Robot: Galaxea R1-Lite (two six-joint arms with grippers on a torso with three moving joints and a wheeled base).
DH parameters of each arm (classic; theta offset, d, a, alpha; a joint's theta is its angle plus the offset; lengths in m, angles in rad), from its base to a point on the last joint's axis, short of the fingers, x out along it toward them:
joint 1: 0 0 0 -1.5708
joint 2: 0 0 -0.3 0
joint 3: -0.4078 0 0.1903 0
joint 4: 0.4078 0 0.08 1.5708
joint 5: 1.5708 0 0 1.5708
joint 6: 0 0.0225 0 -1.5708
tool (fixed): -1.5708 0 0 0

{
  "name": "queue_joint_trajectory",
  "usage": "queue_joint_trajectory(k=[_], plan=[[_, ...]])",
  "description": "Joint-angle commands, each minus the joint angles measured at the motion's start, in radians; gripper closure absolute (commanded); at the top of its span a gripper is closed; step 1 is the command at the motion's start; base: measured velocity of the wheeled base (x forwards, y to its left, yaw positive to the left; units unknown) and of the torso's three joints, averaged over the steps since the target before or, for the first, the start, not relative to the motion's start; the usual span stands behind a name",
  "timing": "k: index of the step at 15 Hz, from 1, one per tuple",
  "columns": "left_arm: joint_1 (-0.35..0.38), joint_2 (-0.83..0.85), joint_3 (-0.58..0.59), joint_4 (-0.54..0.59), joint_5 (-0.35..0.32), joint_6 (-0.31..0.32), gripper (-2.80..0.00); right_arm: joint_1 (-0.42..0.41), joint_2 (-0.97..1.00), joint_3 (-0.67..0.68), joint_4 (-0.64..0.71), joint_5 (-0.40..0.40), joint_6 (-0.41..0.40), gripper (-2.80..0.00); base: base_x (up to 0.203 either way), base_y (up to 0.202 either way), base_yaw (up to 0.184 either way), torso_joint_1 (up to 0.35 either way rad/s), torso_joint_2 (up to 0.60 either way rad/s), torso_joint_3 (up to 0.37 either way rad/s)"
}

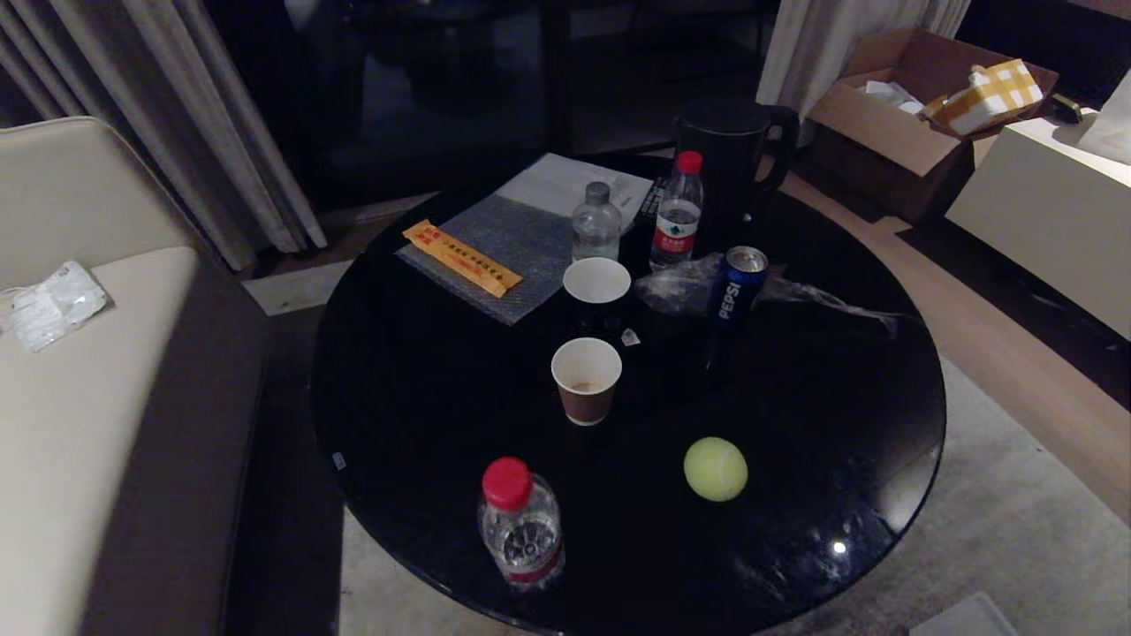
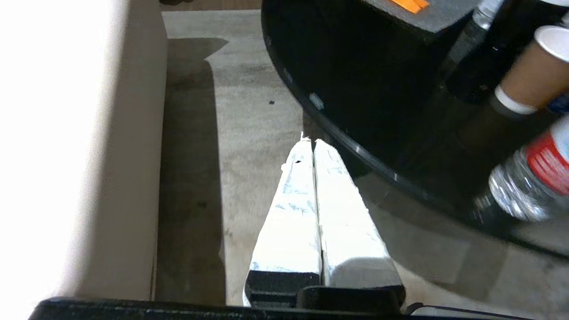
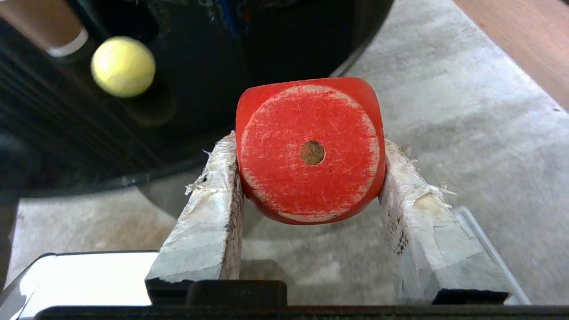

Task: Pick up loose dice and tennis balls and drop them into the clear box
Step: Put the toys in the box

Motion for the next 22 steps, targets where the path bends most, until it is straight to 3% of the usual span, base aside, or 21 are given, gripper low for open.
queue_joint_trajectory(k=[1, 6, 10, 18, 22], plan=[[0.001, 0.002, 0.002, -0.001, 0.002, -0.004, 0.00, 0.001, 0.002, 0.000, 0.001, 0.000, 0.001, 0.00, -0.187, 0.000, -0.001, 0.002, 0.01, 0.002], [0.000, 0.002, 0.002, 0.000, 0.002, -0.004, 0.00, 0.001, 0.002, 0.000, 0.001, 0.000, -0.001, 0.00, -0.159, 0.000, -0.002, 0.001, 0.00, 0.001], [0.000, 0.002, 0.002, 0.002, 0.000, 0.002, 0.00, 0.001, 0.002, -0.001, 0.001, 0.000, -0.004, 0.00, -0.001, 0.000, 0.015, 0.026, -0.18, -0.154], [0.000, 0.002, 0.002, 0.000, 0.003, -0.006, 0.00, 0.001, 0.002, -0.001, 0.001, 0.000, -0.006, 0.00, -0.002, -0.006, 0.135, 0.032, -0.06, -0.042], [0.001, 0.002, 0.002, 0.000, 0.003, -0.006, 0.00, 0.001, 0.002, -0.001, 0.001, 0.000, -0.006, 0.00, 0.000, 0.000, 0.000, 0.000, 0.00, 0.000]])
